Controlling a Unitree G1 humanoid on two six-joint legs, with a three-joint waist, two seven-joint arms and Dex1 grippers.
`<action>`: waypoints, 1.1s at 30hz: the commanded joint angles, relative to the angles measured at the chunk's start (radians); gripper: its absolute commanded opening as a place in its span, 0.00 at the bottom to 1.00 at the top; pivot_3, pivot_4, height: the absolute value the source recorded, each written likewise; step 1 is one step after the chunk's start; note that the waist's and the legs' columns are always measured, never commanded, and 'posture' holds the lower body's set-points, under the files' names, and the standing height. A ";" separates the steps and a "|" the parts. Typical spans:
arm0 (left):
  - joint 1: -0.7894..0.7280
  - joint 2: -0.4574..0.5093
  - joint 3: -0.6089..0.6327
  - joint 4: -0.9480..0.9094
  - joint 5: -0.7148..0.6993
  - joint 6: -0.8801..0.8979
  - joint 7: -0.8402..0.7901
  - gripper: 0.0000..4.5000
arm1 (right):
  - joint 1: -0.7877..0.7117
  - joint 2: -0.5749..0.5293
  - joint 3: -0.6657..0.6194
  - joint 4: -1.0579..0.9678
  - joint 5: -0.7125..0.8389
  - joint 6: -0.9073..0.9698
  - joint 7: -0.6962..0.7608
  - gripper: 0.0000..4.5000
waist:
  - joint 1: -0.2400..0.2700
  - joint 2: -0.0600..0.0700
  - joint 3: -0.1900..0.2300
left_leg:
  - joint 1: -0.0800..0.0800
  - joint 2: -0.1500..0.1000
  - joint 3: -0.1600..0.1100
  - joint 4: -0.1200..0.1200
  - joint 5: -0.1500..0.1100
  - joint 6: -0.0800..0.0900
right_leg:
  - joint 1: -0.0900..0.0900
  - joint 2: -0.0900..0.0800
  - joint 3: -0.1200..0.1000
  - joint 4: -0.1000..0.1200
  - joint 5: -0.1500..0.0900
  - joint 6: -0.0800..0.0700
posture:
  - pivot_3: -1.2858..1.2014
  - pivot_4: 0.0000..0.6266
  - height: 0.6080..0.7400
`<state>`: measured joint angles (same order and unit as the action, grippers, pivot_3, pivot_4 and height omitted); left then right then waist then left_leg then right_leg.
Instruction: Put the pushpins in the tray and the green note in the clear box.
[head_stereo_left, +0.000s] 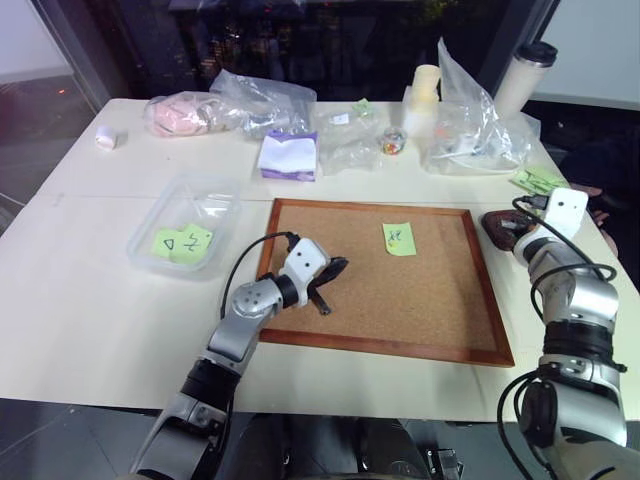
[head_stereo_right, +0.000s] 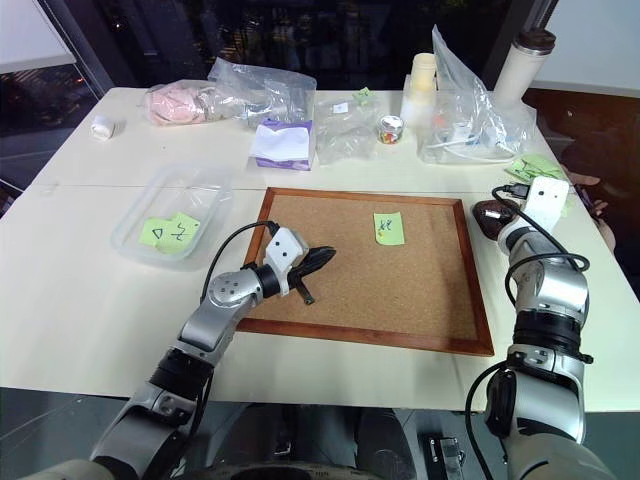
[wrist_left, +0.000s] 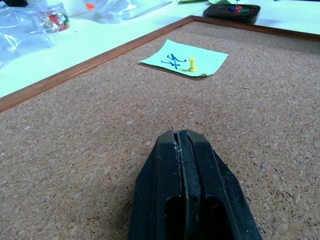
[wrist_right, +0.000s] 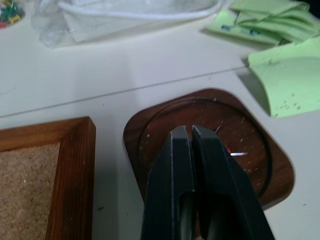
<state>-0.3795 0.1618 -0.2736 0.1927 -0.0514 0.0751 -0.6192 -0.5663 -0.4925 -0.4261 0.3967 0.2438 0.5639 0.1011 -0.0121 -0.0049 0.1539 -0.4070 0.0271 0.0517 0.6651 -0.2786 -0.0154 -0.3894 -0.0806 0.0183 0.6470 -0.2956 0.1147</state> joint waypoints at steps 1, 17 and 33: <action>0.027 0.004 -0.015 0.037 0.026 0.023 0.010 0.00 | -0.023 -0.010 -0.012 -0.016 0.012 -0.023 -0.004 0.44 | 0.000 0.000 0.000 | 0.000 0.000 0.000 0.000 0.000 0.000 | 0.000 0.000 0.000 0.000 0.000 0.000 | 0.52 0.24 1.00; 0.013 0.013 -0.008 0.037 0.022 0.027 0.009 0.00 | 0.028 -0.010 0.101 -0.241 0.071 0.060 0.151 0.99 | 0.000 0.000 0.000 | 0.000 0.001 0.000 0.000 0.000 0.000 | 0.000 0.000 0.000 0.000 0.000 0.000 | 0.52 0.24 1.00; 0.009 0.023 0.000 0.034 0.021 0.034 0.010 0.00 | 0.165 0.034 0.396 -0.504 0.081 0.075 0.391 0.99 | 0.000 0.000 0.000 | 0.000 0.000 -0.001 0.000 0.000 0.000 | 0.000 0.000 -0.001 0.000 0.000 0.000 | 0.52 0.24 1.00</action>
<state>-0.3882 0.1715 -0.2725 0.1927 -0.0522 0.0847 -0.6172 -0.3842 -0.4674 -0.0347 -0.1037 0.3359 0.6676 0.4974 -0.0118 -0.0050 0.1540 -0.4070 0.0275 0.0506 0.6650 -0.2788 -0.0152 -0.3895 -0.0802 0.0177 0.6469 -0.2956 0.1146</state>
